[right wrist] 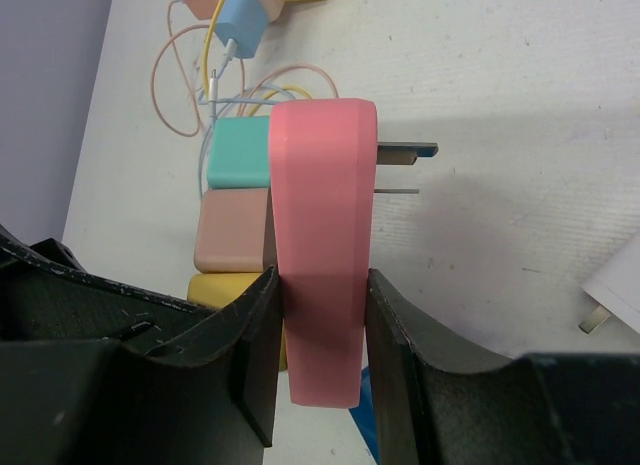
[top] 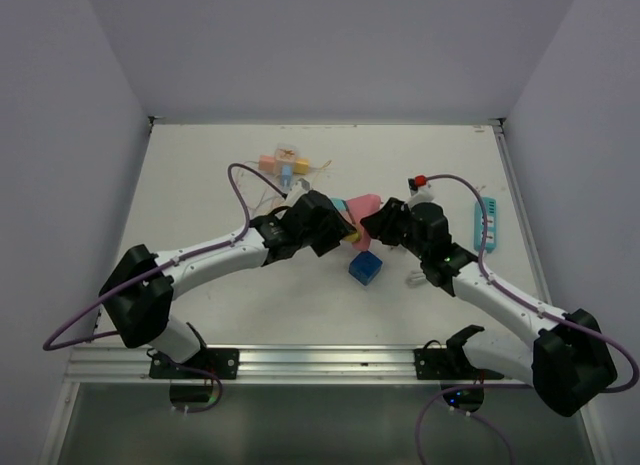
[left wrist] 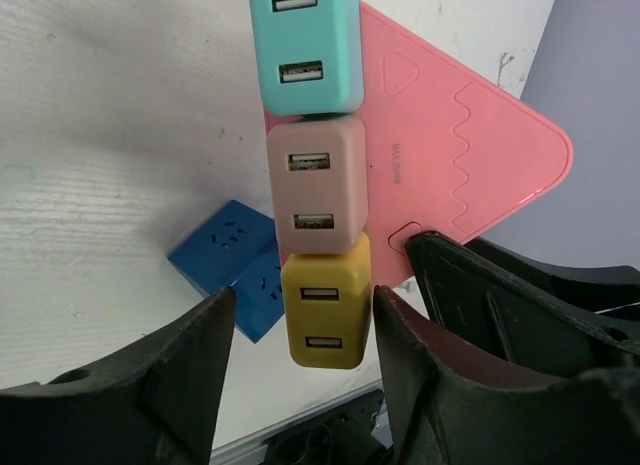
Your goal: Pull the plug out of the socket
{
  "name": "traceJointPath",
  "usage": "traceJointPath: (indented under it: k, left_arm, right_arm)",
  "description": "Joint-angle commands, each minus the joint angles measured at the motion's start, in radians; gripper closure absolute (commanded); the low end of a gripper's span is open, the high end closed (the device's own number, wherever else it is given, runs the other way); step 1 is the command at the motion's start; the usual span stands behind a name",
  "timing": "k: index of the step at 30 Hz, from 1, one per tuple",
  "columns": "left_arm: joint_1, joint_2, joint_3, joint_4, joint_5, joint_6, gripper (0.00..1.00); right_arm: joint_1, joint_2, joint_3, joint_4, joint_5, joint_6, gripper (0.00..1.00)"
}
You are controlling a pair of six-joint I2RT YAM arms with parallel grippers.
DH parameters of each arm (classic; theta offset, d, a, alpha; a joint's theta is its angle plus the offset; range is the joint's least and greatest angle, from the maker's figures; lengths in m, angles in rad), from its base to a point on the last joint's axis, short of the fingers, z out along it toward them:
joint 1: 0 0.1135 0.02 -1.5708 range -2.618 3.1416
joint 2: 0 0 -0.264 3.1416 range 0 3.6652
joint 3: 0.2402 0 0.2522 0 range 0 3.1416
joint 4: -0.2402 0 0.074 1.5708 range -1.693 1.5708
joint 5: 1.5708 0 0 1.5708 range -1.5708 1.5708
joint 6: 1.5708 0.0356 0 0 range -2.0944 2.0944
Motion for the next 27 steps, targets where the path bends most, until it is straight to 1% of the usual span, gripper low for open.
traceJointPath:
  k: [1,5,6,8,9,10,11,14,20,27]
  left_arm:
    - [-0.010,0.011,0.023,0.063,-0.011,-0.025,0.42]
    - [-0.011,0.009,0.015,0.078,-0.004,-0.043,0.56]
    - [-0.010,0.009,0.012,0.088,-0.001,-0.051,0.62]
    - [-0.010,0.003,0.003,0.092,0.007,-0.063,0.69]
    - [-0.010,0.000,0.000,0.097,0.012,-0.078,0.76]
    - [-0.010,-0.003,-0.010,0.097,0.016,-0.090,0.81]
    - [-0.010,-0.015,-0.018,0.100,0.019,-0.101,0.88]
    - [-0.010,-0.041,-0.055,0.143,0.038,-0.135,1.00]
    - [-0.010,-0.093,-0.073,0.144,0.038,-0.182,1.00]
    - [-0.010,-0.156,-0.124,0.181,0.035,-0.245,1.00]
  right_arm:
    - [0.006,-0.038,0.006,0.128,0.030,0.027,1.00]
    - [0.010,-0.044,0.003,0.131,0.048,0.028,1.00]
    - [0.012,-0.046,0.000,0.134,0.050,0.027,1.00]
    - [0.015,-0.049,-0.008,0.137,0.067,0.024,1.00]
    - [0.016,-0.050,-0.011,0.138,0.075,0.024,1.00]
    - [0.016,-0.050,-0.019,0.137,0.085,0.022,1.00]
    - [0.016,-0.052,-0.023,0.137,0.096,0.019,1.00]
    - [0.023,-0.061,-0.054,0.140,0.147,-0.005,1.00]
    - [0.023,-0.090,-0.112,0.099,0.315,-0.027,1.00]
    - [0.023,-0.093,-0.135,0.066,0.403,0.008,1.00]
